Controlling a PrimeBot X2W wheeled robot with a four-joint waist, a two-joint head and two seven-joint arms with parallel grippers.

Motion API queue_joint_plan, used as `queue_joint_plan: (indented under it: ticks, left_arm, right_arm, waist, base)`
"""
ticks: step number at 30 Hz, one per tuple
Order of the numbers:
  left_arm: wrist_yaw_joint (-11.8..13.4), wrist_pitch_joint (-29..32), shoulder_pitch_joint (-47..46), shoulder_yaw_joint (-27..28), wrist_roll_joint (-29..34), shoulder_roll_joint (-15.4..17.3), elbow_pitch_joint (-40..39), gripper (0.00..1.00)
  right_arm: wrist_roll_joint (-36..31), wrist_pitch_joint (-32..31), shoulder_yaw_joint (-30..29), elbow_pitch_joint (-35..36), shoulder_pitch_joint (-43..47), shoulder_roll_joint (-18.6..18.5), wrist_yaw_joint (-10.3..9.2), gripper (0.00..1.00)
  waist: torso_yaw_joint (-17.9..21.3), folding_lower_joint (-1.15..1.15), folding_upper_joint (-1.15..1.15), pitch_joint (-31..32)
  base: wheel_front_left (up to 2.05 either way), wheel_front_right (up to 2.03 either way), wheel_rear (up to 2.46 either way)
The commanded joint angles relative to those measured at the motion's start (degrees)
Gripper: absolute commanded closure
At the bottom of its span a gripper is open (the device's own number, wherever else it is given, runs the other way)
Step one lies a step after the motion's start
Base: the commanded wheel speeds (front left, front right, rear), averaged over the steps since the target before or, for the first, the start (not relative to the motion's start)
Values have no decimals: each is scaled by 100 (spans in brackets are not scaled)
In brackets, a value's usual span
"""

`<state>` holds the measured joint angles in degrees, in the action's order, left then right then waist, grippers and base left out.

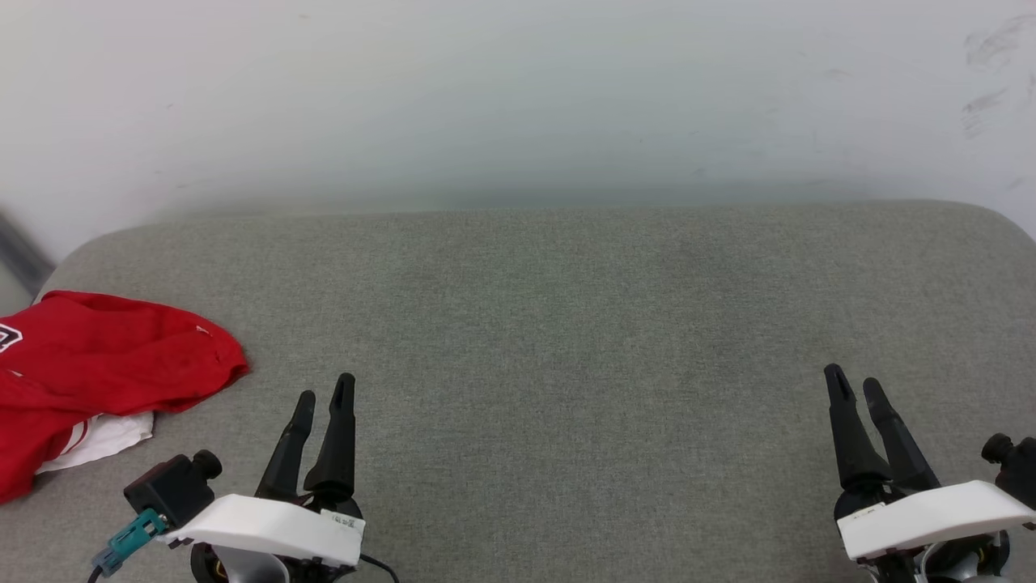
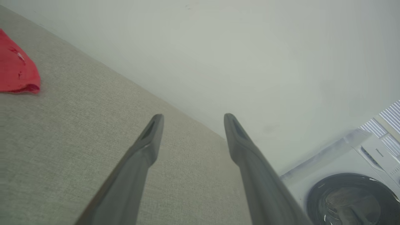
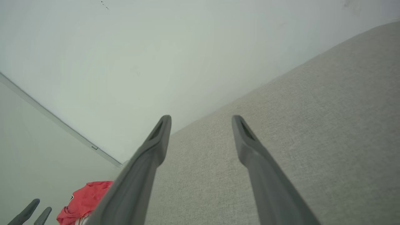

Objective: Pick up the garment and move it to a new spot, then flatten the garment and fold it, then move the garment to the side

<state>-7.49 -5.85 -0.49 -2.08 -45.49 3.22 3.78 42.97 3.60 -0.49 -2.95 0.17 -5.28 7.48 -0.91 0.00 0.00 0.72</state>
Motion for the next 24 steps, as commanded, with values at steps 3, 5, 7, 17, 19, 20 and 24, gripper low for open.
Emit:
queue_joint_plan:
  ticks: [3,5,7,17,19,20,24]
  left_arm:
    - [-1,-84,2,-27,368,73,-104,0]
    - [-1,-118,21,-42,581,112,-91,0]
    - [-1,-153,44,-47,789,129,-78,0]
    - [28,-309,96,-89,1726,161,-7,0]
    - [40,-333,99,-107,1888,172,8,0]
    - [45,-353,100,-122,1978,186,15,0]
    - [84,-406,95,-168,2268,211,11,0]
  right_arm:
    - [-348,26,24,151,1,-59,1,0]
    - [-554,19,26,191,9,-73,1,0]
    - [-727,7,33,231,14,-75,1,0]
    - [-1641,-46,-19,376,76,-34,1,0]
    - [-1785,-61,-23,398,85,-26,1,0]
    - [-1854,-65,-20,409,87,-22,1,0]
    - [-2131,-94,-25,443,120,-15,1,0]
  waist:
    - [-1,0,0,3]
    - [-2,0,0,5]
    - [-4,0,0,8]
    - [-30,0,0,26]
    - [-36,0,0,30]
    - [-37,0,0,32]
    - [-41,0,0,39]
  base:
    - [0,0,0]
    - [0,0,0]
    - [0,0,0]
    - [0,0,0]
    - [0,0,0]
    - [0,0,0]
    - [0,0,0]
